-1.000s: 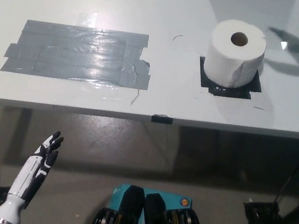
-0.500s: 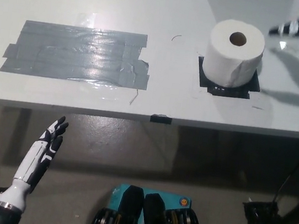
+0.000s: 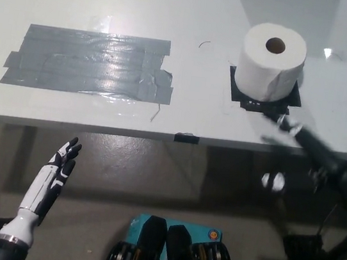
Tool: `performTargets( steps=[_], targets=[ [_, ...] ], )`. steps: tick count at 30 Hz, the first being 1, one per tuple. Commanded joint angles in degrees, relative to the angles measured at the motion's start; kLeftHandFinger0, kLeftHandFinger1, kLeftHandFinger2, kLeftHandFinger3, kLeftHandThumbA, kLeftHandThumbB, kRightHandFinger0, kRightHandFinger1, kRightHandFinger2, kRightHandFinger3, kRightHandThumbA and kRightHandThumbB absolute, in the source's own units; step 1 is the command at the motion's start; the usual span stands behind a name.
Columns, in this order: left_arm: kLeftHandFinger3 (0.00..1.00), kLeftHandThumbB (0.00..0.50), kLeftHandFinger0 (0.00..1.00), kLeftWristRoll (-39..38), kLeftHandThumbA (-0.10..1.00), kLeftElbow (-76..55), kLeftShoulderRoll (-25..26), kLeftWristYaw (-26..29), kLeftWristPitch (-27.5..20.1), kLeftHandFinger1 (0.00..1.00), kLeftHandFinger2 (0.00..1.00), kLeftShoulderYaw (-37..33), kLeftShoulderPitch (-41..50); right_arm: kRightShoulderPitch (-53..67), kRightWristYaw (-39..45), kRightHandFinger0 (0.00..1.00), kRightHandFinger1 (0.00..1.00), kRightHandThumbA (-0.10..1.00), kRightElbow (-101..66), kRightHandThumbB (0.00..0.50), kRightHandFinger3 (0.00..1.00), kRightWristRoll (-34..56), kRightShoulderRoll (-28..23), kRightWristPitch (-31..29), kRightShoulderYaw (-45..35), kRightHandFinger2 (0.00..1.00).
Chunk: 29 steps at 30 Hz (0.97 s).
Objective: A person hands over a roll of toilet paper to the robot , and the robot inserts its right thumb into the hole in the centre to grab the roll, and then places it on the balck area on the desk.
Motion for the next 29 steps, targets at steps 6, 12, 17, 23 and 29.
performTargets(
  steps=[6, 12, 17, 23, 29],
  targets=[
    [1.0, 0.5, 1.0, 1.0, 1.0, -2.7, 0.5, -0.4, -1.3, 1.0, 1.0, -1.4, 2.2, 16.8, -20.5, 1.0, 1.0, 0.69, -9.0, 0.188, 1.0, 4.1, 15.3, -16.6, -9.2, 1.0],
    [1.0, 0.5, 1.0, 0.5, 1.0, -2.9, 0.4, -0.7, -1.5, 1.0, 1.0, -1.8, 3.6, 18.2, -24.6, 1.0, 1.0, 0.73, 4.3, 0.159, 1.0, 2.7, 17.6, -25.4, -10.4, 1.0],
    [1.0, 0.5, 1.0, 0.6, 1.0, -3.1, 0.2, -0.7, -1.2, 1.0, 1.0, -2.3, 4.6, 19.4, -24.4, 1.0, 1.0, 0.82, 10.9, 0.099, 1.0, 7.3, 18.9, -27.9, -12.8, 1.0],
    [1.0, 0.5, 1.0, 0.4, 1.0, -2.8, -0.1, -0.4, -1.4, 1.0, 1.0, -2.7, 5.0, 19.9, -22.9, 1.0, 1.0, 0.95, 12.3, 0.161, 1.0, 10.1, 18.4, -27.6, -14.2, 1.0],
    [1.0, 0.5, 1.0, 0.9, 1.0, -2.6, 0.0, 0.3, -1.6, 1.0, 1.0, -3.0, 5.4, 19.9, -23.1, 1.0, 1.0, 0.93, 12.9, 0.168, 1.0, 9.9, 17.9, -28.4, -13.6, 1.0]
  ],
)
